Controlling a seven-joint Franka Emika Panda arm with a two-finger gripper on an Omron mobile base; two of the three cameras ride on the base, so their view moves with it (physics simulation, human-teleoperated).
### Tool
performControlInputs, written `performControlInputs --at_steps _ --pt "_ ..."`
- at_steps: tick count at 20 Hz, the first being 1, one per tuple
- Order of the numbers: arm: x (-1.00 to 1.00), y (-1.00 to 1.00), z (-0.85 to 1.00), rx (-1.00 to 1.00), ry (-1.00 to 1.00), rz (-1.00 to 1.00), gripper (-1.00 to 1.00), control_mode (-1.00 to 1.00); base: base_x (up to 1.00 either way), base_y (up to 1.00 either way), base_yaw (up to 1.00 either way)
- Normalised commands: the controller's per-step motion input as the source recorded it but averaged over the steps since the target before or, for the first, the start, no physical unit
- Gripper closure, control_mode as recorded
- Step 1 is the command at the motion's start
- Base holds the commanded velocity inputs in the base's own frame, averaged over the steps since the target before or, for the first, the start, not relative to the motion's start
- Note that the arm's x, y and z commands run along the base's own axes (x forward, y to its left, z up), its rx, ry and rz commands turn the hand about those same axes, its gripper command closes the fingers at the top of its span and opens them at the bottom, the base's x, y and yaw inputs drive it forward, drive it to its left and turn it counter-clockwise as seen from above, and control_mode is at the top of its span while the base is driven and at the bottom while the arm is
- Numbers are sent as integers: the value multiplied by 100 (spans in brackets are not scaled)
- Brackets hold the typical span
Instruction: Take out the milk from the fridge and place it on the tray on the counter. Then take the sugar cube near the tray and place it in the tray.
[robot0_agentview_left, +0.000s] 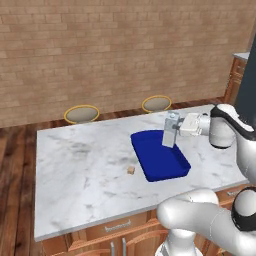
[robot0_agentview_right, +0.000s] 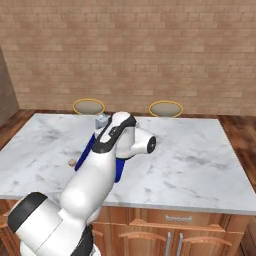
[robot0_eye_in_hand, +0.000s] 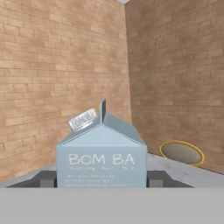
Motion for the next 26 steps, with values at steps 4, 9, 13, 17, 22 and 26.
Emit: performControlInputs --at_steps 4,9,13,17,22,26 --pt "39 0 -18 0 2 5 100 -100 0 0 0" --pt "43 0 -21 0 5 3 100 -100 0 0 0" --pt "31 -1 -26 0 0 3 100 -100 0 0 0" --pt "21 -1 -32 0 -1 3 100 -100 0 0 0" --pt "18 0 -34 0 -2 3 100 -100 0 0 0" --pt "18 0 -35 0 0 2 100 -100 0 0 0"
